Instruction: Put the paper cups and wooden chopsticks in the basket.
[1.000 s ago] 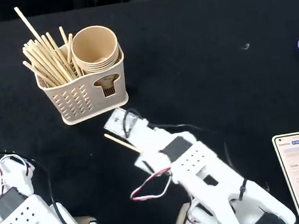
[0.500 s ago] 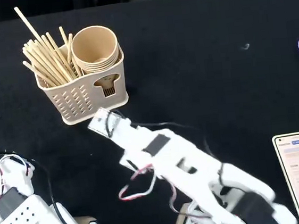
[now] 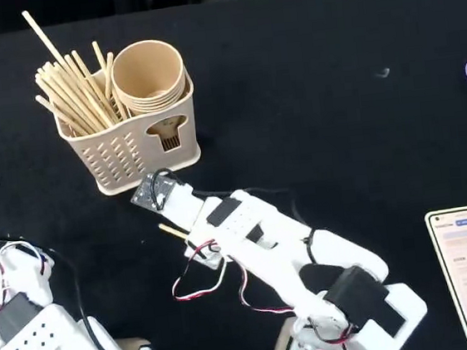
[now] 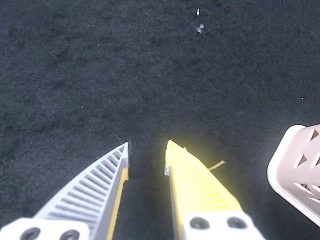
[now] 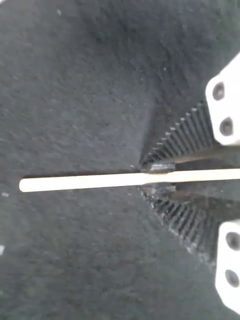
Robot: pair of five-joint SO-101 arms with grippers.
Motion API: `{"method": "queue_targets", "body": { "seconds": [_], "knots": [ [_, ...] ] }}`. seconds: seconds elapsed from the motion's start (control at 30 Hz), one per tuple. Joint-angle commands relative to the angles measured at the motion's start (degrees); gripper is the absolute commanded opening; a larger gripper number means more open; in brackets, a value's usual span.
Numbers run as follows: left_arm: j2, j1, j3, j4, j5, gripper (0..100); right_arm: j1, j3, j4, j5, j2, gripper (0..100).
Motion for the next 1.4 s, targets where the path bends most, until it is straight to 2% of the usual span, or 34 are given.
{"method": "queue_targets", "body": {
  "seconds": [0.0,0.3,0.5,0.6,0.7,0.83,0.93,1.17,1.37],
  "knots": [
    [0.0,-0.5,-1.0,-1.2,0.1,13,-0.4,-3.3,5.8,1.1,-7.2,1.0],
    [0.0,-0.5,-1.0,-1.2,0.1,13,-0.5,-4.2,19.2,0.9,-34.5,1.1],
    [0.0,-0.5,-1.0,-1.2,0.2,13,-0.9,-11.3,21.8,-1.4,-50.0,1.1],
    [0.0,-0.4,-1.0,-1.2,0.3,13,-0.9,-15.2,14.4,-7.7,-52.1,1.1],
    [0.0,-0.4,-1.0,-1.2,0.3,13,-1.0,-16.0,2.2,-11.3,-51.8,1.1],
    [0.0,-0.4,-1.0,-1.2,0.1,13,-3.4,-17.5,-13.1,-13.2,-48.7,1.1],
    [0.0,-0.4,-0.9,-1.2,0.1,13,-6.2,-20.7,-20.9,-13.2,-43.8,1.1],
    [0.0,-0.4,-0.9,-1.2,0.1,13,-7.0,-31.3,-34.9,-13.1,-27.7,1.1],
    [0.0,-0.4,-0.3,-1.3,0.1,13,-6.9,-41.2,-37.4,-12.7,-14.5,1.1]
  ]
}}
